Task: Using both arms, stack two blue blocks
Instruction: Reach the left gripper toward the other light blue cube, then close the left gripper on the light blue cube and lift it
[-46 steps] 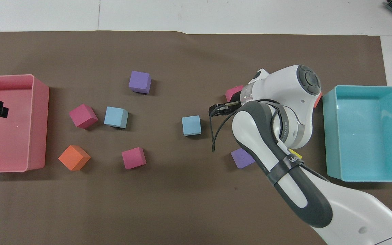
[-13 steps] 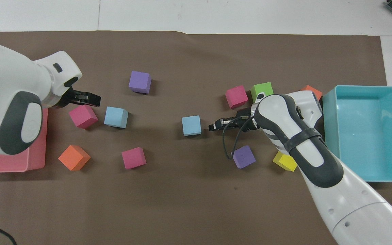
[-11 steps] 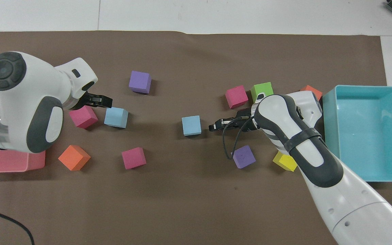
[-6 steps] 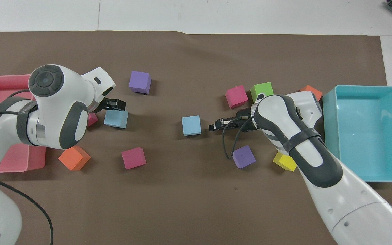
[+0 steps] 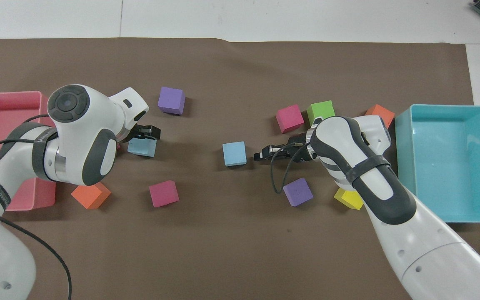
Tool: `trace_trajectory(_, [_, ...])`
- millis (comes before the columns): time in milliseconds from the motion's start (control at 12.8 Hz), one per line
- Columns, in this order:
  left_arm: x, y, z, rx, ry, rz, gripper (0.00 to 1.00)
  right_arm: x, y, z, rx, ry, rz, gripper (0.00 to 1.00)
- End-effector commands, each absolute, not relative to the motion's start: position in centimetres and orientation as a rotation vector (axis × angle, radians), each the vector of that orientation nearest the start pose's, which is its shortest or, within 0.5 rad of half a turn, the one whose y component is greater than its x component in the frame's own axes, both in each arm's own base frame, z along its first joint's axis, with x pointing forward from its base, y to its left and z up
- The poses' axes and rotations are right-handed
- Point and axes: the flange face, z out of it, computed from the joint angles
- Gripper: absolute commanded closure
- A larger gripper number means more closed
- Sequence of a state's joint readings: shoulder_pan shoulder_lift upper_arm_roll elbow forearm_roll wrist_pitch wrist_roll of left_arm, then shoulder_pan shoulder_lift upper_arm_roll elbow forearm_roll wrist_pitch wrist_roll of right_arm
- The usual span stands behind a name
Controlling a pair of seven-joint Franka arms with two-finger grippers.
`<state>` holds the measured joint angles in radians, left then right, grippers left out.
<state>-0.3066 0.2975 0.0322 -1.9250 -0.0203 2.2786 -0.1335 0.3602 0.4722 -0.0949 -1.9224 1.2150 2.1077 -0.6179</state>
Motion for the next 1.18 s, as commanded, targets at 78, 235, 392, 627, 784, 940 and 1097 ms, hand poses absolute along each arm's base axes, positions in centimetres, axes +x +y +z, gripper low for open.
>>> trace_trajectory(78, [58.3, -16.9, 33.7, -3.158, 0.175, -0.082, 0.00, 58.1, 20.8, 24.1, -2.190, -0.019, 0.070, 1.00])
trace_trajectory(235, [58.2, -16.9, 33.7, -3.158, 0.173, -0.077, 0.00, 58.1, 20.9, 24.0, -2.175, -0.004, 0.065, 1.00])
trace_trajectory(392, [57.5, -17.7, 33.6, -3.154, 0.197, -0.051, 0.58, 58.1, 21.0, 24.0, -2.172, -0.003, 0.065, 1.00])
trace_trajectory(627, [57.5, -17.8, 33.7, -3.153, 0.204, -0.051, 1.00, 58.1, 21.0, 24.0, -2.173, -0.002, 0.063, 1.00])
trace_trajectory(784, [57.6, -17.9, 34.0, -3.152, 0.205, -0.042, 1.00, 58.1, 21.0, 24.0, -2.174, -0.002, 0.062, 1.00])
trace_trajectory(940, [57.7, -18.1, 34.6, -3.155, 0.205, -0.055, 1.00, 58.1, 21.1, 24.0, -2.174, -0.003, 0.063, 1.00])
trace_trajectory(1097, [57.7, -18.0, 35.6, -3.159, 0.203, -0.081, 1.00, 58.1, 21.1, 24.0, -2.177, -0.003, 0.060, 1.00])
